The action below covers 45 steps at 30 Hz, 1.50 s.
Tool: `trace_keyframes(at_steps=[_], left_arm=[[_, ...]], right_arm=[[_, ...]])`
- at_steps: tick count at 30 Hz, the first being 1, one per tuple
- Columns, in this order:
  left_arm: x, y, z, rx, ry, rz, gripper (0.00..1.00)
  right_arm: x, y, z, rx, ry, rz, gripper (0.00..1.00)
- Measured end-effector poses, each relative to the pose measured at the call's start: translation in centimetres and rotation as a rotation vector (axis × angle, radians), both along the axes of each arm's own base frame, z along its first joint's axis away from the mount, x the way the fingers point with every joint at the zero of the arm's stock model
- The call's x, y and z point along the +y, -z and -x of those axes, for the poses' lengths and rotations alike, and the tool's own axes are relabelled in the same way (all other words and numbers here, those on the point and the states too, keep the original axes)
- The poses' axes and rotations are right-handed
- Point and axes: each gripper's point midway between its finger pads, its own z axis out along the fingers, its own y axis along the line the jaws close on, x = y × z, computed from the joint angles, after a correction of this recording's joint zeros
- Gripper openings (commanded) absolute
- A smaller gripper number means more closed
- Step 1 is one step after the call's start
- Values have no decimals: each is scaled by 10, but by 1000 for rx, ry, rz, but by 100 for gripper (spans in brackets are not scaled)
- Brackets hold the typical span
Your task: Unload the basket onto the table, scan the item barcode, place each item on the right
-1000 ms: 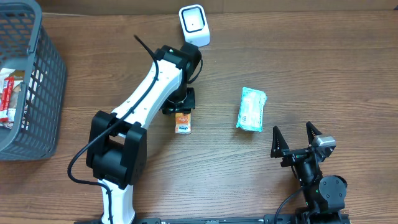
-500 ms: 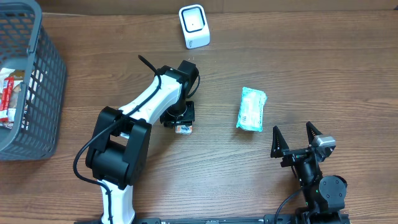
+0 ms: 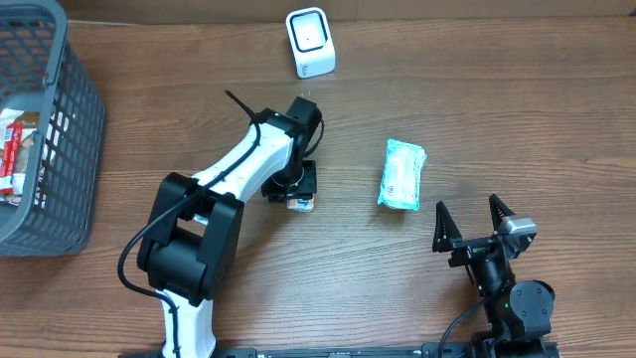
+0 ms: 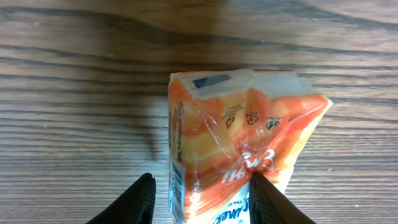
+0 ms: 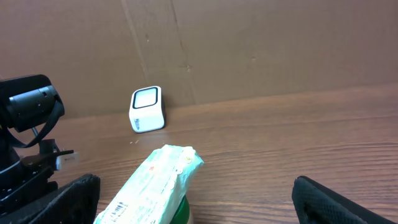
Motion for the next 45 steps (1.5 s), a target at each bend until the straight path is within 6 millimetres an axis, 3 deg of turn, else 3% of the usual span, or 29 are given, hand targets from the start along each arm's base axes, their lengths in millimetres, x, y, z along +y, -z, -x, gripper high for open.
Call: trace_keyframes(at_steps=[9, 15, 20, 26, 27, 33, 37, 40, 45], left_arm=[[5, -7, 11, 53, 57, -14, 55], [0, -41, -7, 34, 91, 47, 59], [-4, -50, -10, 34, 97, 81, 49], [-6, -50, -10, 37, 107, 98, 6], [-6, -51, -10, 36, 110, 102, 4], [-3, -47, -14, 24, 104, 106, 15], [-2, -36, -13, 23, 102, 107, 20], [-1, -26, -9, 28, 103, 104, 30], [0, -18, -6, 32, 101, 103, 34]], right_arm=[[0, 0, 0, 1, 0, 0, 100], [0, 0, 0, 0, 0, 0, 100], [0, 0, 0, 0, 0, 0, 100], [0, 0, 0, 0, 0, 0, 100], [0, 0, 0, 0, 0, 0, 100], [0, 0, 0, 0, 0, 0, 100], [0, 0, 0, 0, 0, 0, 100], [0, 0, 0, 0, 0, 0, 100], [0, 0, 0, 0, 0, 0, 100]])
